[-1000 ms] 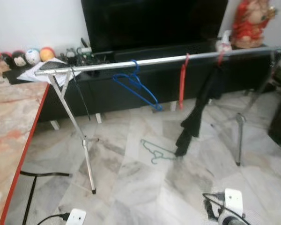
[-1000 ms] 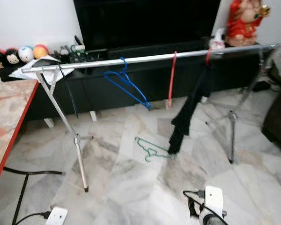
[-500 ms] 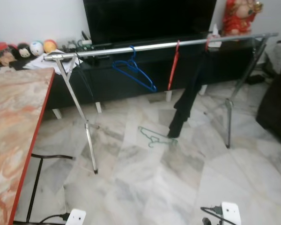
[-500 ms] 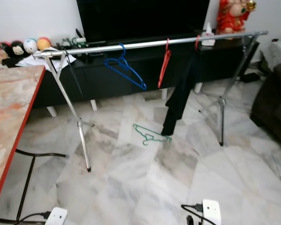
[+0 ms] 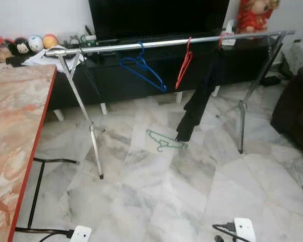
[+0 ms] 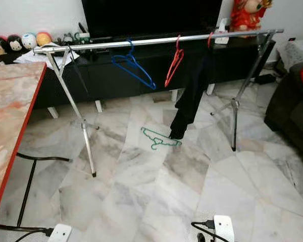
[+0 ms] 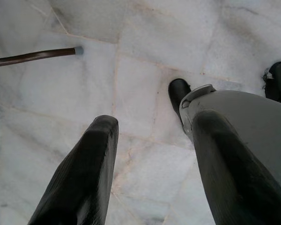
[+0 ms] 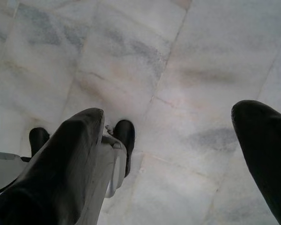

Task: Hang hanger

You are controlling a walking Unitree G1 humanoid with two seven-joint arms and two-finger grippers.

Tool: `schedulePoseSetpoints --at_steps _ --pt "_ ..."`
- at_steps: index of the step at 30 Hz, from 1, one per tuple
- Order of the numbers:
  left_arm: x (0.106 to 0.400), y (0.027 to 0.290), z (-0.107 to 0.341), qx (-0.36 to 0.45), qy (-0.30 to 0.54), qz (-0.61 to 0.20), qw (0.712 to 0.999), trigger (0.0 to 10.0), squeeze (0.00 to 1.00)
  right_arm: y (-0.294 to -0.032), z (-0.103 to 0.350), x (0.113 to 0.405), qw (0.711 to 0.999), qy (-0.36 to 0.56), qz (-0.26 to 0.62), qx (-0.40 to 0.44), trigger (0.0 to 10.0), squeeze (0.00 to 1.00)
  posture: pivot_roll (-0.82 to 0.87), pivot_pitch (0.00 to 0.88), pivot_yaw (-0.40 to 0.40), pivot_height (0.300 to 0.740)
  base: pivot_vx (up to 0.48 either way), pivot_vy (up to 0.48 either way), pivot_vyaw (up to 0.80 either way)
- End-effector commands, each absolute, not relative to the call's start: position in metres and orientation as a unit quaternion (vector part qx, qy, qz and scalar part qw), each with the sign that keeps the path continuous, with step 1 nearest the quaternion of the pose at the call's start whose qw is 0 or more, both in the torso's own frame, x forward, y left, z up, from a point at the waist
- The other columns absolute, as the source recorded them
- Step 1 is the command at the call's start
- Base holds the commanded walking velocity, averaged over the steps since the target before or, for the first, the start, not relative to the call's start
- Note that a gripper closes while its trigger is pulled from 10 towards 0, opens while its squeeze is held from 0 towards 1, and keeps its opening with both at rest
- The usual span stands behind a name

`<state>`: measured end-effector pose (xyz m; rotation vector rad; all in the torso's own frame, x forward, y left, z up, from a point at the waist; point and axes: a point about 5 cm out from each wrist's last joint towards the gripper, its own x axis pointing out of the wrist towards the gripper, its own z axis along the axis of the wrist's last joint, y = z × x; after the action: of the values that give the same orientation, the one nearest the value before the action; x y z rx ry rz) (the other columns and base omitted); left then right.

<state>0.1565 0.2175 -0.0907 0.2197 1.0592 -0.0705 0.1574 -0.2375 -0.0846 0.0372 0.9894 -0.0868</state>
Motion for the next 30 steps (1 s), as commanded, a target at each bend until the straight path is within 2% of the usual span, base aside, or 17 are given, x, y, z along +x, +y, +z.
schedulePoseSetpoints --at_steps 1,30 --pt "0.1522 0.2211 -0.092 0.112 0.515 -0.035 0.849 10.0 0.0 -0.2393 -0.0859 0.1534 0.875 0.483 -0.04 0.009 10.0 0.0 -0.08 0.01 -0.01 0.74 0.0 0.0 -0.71" --pt "0.1513 0.2192 -0.0925 0.14 0.519 -0.071 0.84 10.0 0.0 -0.2397 -0.0875 0.1498 0.868 0.496 -0.031 -0.007 10.0 0.0 -0.06 0.0 -0.011 0.74 0.0 -0.019 -0.66"
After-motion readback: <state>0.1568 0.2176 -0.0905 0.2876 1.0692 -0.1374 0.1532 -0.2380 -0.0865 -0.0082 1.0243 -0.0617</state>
